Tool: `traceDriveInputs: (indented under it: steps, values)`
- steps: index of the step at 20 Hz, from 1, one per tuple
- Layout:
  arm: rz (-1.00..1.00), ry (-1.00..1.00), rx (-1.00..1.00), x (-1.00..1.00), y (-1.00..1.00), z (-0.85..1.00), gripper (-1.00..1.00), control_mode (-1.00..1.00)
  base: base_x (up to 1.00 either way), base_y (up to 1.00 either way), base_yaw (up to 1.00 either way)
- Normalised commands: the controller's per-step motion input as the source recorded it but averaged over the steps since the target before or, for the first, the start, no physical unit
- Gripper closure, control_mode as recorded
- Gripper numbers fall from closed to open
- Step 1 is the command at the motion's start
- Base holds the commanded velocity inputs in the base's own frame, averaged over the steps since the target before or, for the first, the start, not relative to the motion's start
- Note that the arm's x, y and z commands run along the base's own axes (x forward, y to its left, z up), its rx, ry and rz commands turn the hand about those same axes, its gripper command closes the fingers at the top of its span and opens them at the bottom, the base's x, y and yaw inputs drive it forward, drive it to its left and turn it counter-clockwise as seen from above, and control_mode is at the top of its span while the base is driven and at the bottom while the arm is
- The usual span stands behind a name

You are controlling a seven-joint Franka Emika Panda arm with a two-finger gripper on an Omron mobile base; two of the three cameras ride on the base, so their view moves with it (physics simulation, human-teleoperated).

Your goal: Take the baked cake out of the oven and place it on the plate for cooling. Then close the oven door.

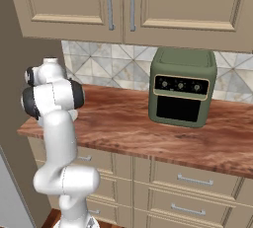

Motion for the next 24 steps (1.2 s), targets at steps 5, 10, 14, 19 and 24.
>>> traceDriveInputs:
  steps: [5,10,14,19,24]
  values:
    - [-0.4,-0.1,0.0,-0.36,-0.1,0.37,-1.0,-1.0,0.0,0.0,0.0]
    - [-0.39,-0.19,0.0,-0.47,-0.06,0.27,-1.0,-1.0,0.0,0.0,0.0]
    - [-0.43,-0.11,0.02,-0.44,-0.1,0.22,-1.0,-1.0,0.0,0.0,0.0]
    - [-0.4,-0.05,0.05,-0.46,-0.17,0.26,-1.0,-1.0,0.0,0.0,0.0]
    - [-0.27,-0.1,0.07,-0.49,-0.27,0.2,-1.0,-1.0,0.0,0.0,0.0]
